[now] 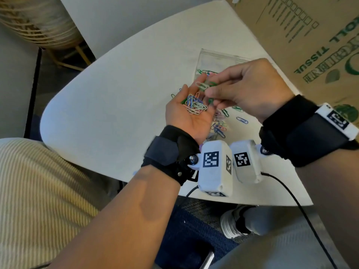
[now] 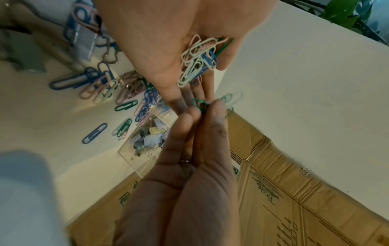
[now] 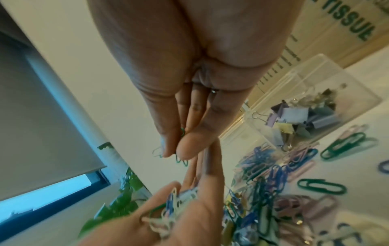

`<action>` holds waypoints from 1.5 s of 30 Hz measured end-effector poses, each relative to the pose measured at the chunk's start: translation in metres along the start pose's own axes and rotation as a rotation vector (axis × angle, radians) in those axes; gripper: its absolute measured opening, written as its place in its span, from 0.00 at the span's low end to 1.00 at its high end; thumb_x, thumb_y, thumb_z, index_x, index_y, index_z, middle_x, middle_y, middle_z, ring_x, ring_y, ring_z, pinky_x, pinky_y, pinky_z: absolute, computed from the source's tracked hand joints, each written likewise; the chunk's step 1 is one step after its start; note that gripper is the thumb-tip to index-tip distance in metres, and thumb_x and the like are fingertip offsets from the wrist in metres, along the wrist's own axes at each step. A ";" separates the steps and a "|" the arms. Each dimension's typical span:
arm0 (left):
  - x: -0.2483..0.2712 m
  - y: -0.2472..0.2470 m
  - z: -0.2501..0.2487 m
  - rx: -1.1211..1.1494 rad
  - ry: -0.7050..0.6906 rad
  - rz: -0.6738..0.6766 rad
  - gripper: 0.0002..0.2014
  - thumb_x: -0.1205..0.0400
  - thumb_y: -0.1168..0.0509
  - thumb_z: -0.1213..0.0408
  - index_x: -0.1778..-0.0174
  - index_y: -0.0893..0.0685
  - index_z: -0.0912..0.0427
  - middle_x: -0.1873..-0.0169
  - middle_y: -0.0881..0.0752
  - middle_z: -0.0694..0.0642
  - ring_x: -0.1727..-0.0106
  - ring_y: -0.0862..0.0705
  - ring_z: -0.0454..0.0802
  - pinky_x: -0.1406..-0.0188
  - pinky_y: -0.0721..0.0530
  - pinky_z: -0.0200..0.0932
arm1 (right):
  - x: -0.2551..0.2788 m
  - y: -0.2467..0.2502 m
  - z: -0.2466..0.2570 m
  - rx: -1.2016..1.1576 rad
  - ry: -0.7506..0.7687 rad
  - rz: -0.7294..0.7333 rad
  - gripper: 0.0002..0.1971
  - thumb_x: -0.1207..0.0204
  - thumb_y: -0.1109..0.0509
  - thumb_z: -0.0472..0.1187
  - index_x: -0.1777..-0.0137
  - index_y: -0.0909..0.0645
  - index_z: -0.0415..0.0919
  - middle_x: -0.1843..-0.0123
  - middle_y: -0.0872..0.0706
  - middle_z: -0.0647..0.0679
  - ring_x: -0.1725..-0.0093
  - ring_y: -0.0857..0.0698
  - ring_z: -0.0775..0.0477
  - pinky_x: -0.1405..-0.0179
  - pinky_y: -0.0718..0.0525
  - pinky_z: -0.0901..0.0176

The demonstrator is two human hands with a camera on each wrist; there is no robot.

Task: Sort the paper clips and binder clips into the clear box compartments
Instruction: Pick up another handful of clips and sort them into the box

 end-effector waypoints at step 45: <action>-0.003 0.006 -0.006 -0.027 -0.056 -0.009 0.21 0.13 0.54 0.57 0.43 0.19 0.66 0.48 0.14 0.63 0.66 0.12 0.58 0.76 0.20 0.39 | -0.003 -0.017 -0.007 0.171 0.015 0.027 0.09 0.27 0.24 0.32 0.47 0.12 0.39 0.64 0.10 0.40 0.68 0.12 0.46 0.60 0.08 0.52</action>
Point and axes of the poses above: each hand's wrist, its own x-axis away from the middle knuckle, its own y-axis out of the back of the hand, z = x × y, the point moved 4 cm from there along -x, towards the middle knuckle
